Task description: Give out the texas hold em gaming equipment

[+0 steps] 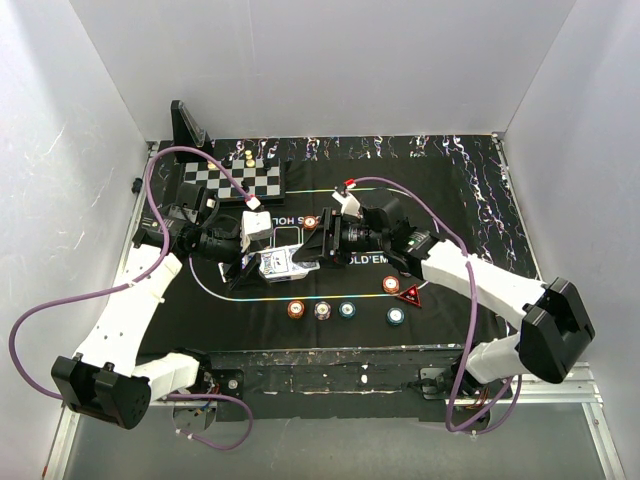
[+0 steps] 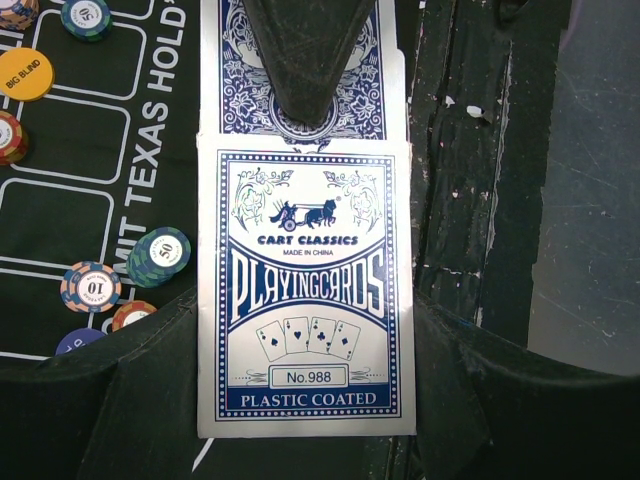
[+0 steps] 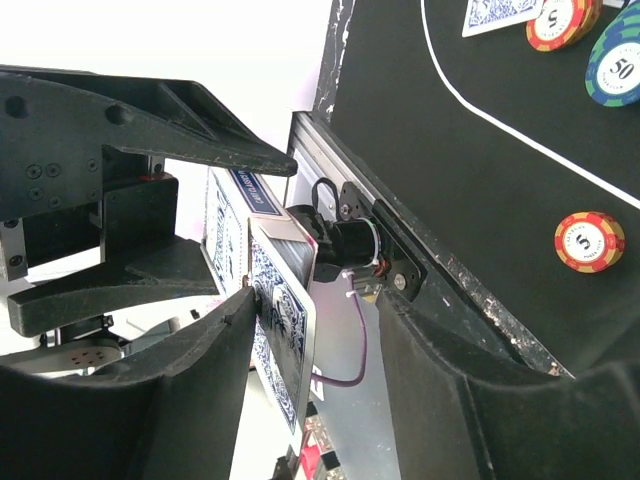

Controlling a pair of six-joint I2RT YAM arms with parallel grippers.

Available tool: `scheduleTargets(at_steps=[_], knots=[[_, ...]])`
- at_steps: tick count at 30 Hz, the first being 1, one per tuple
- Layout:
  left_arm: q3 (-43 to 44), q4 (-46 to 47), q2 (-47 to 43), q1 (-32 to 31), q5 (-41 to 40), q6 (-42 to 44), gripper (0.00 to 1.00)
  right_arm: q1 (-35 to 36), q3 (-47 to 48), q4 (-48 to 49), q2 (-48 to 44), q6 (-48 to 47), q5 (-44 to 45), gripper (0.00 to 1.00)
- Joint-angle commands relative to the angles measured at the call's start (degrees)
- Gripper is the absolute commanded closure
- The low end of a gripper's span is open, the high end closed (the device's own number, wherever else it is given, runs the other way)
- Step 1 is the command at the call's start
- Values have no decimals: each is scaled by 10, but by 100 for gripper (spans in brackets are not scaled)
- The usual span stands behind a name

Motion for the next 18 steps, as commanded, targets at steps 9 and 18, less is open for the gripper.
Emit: scheduleTargets(at_steps=[9,18], knots=[[14,10,-15,3,28,-1,55,-19,-16,26,-56,8,12,55],[16,13,-15,2,26,-3,55,-31,-27,27,-66,11,3,68]])
